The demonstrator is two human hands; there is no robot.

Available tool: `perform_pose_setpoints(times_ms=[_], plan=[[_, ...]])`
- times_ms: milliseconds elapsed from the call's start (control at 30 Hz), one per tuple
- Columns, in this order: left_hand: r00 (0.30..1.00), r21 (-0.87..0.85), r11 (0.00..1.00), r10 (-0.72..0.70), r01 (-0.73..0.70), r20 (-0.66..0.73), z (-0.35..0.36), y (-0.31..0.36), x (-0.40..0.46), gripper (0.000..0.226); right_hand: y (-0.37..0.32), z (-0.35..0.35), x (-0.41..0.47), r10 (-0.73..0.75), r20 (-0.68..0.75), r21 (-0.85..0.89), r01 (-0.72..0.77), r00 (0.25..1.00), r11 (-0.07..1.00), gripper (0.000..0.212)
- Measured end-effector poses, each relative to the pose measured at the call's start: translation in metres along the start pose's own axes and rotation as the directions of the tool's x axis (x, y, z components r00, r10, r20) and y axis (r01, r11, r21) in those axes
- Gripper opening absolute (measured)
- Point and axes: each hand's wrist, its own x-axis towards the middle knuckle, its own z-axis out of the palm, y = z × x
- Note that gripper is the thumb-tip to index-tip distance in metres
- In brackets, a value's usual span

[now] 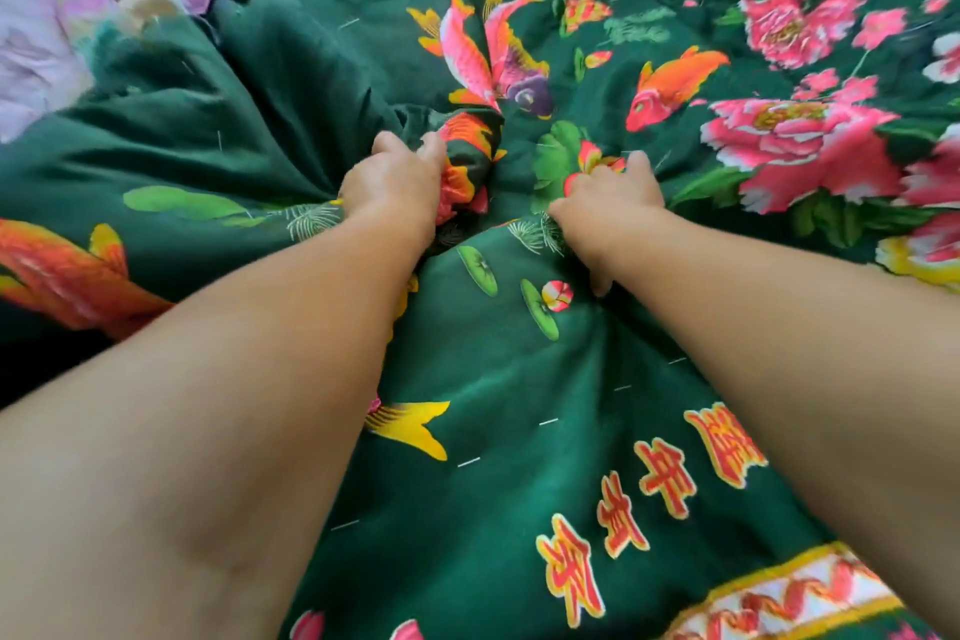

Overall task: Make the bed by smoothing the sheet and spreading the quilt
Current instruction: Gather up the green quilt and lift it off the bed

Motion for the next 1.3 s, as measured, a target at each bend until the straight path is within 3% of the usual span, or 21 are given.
perform_pose_setpoints(times_ms=[133, 300, 367, 433, 500, 567, 600, 667, 767, 833, 933, 1033, 1167, 1300], plan=[[0.999, -0.057, 0.998, 0.034, -0.035, -0.024, 0.0, 0.004, -0.024, 0.058, -0.005, 0.012, -0.015, -0.022, -0.133, 0.004, 0.023, 0.991, 1.0, 0.035], [0.989, -0.085, 0.988, 0.12, -0.127, -0.091, -0.006, -0.002, -0.082, 0.042, 0.001, 0.033, -0.075, 0.002, -0.171, 0.256, 0.043, 0.985, 0.966, 0.027], [0.986, -0.153, 0.977, 0.131, -0.145, -0.099, -0.015, -0.002, -0.113, 0.043, 0.002, 0.047, -0.115, 0.096, -0.165, 0.394, -0.024, 0.982, 0.919, 0.027], [0.987, -0.232, 0.961, 0.131, -0.149, -0.089, -0.024, -0.001, -0.145, 0.044, 0.0, 0.067, -0.157, 0.278, -0.134, 0.623, -0.137, 0.951, 0.77, 0.027], [0.987, -0.306, 0.939, 0.138, -0.156, -0.081, -0.038, 0.001, -0.181, 0.039, -0.004, 0.074, -0.2, 0.443, -0.044, 0.832, -0.213, 0.895, 0.512, 0.025], [0.986, -0.361, 0.917, 0.15, -0.168, -0.076, -0.059, 0.004, -0.222, 0.035, -0.004, 0.063, -0.232, 0.521, 0.034, 0.922, -0.228, 0.853, 0.313, 0.025], [0.985, -0.383, 0.907, 0.158, -0.174, -0.073, -0.069, 0.006, -0.243, 0.035, -0.001, 0.053, -0.242, 0.548, 0.037, 0.94, -0.216, 0.836, 0.265, 0.026], [0.982, -0.424, 0.886, 0.175, -0.188, -0.071, -0.086, 0.011, -0.28, 0.036, 0.013, 0.027, -0.254, 0.543, -0.02, 0.945, -0.161, 0.839, 0.284, 0.026], [0.988, -0.533, 0.831, 0.134, -0.158, -0.083, -0.112, 0.014, -0.326, 0.04, 0.04, -0.002, -0.281, 0.447, -0.13, 0.895, -0.089, 0.885, 0.437, 0.028], [0.991, -0.607, 0.784, 0.091, -0.132, -0.099, -0.125, 0.016, -0.348, 0.039, 0.053, -0.007, -0.307, 0.443, -0.147, 0.87, -0.098, 0.884, 0.483, 0.032], [0.994, -0.726, 0.681, 0.025, -0.092, -0.103, -0.15, 0.026, -0.384, 0.036, 0.067, -0.011, -0.354, 0.475, -0.183, 0.873, -0.08, 0.861, 0.481, 0.042], [0.998, -0.853, 0.522, -0.048, -0.004, -0.034, -0.173, 0.038, -0.417, 0.043, 0.08, -0.026, -0.401, 0.521, -0.202, 0.91, -0.038, 0.829, 0.413, 0.036], [0.982, -0.973, 0.222, -0.188, 0.058, 0.015, -0.212, 0.051, -0.455, 0.05, 0.095, -0.05, -0.469, 0.629, -0.189, 0.968, 0.035, 0.754, 0.25, 0.027], [0.968, -0.995, -0.096, -0.246, 0.022, 0.045, -0.252, 0.067, -0.494, 0.05, 0.099, -0.072, -0.532, 0.698, -0.223, 0.975, 0.156, 0.681, 0.16, 0.018]])
